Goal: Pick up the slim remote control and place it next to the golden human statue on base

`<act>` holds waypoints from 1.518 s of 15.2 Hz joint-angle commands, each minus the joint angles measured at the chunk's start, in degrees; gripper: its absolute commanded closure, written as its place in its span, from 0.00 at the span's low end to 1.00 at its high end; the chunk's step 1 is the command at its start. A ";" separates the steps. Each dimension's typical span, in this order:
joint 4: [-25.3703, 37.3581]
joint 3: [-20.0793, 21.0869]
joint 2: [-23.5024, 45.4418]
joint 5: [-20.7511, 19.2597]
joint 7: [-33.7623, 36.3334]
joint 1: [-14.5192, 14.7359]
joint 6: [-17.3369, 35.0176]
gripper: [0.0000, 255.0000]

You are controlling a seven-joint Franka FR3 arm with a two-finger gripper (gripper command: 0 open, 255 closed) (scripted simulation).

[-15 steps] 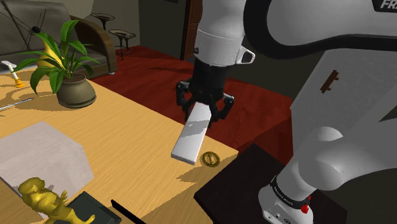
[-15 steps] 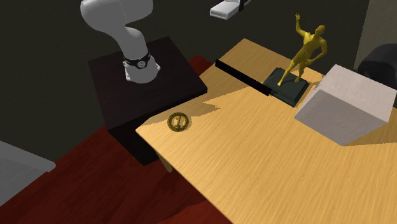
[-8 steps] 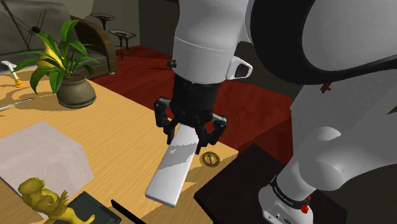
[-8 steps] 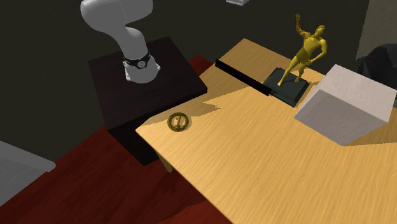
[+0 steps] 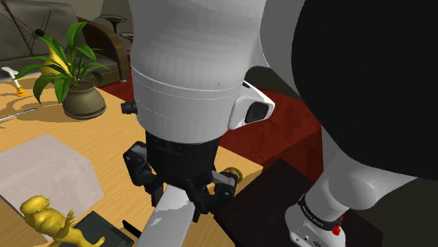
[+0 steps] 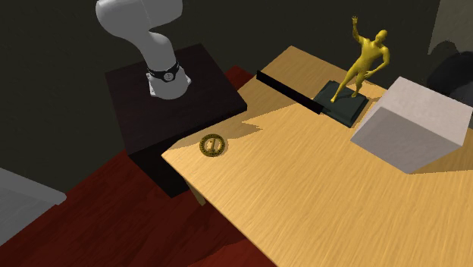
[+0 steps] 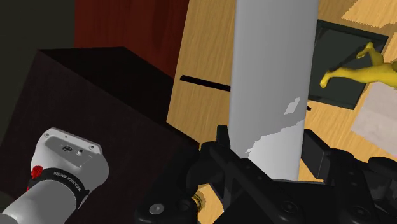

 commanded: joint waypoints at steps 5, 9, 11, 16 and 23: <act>10.73 19.19 16.67 -13.17 17.15 -6.16 1.23 1.00; 20.40 19.61 38.32 -34.49 34.93 9.02 -2.53 1.00; 20.31 17.58 38.31 -34.32 35.01 11.02 -1.86 1.00; 16.40 17.46 38.40 -34.60 35.31 10.27 1.95 1.00; 11.66 16.66 39.32 -35.82 36.21 10.23 6.94 1.00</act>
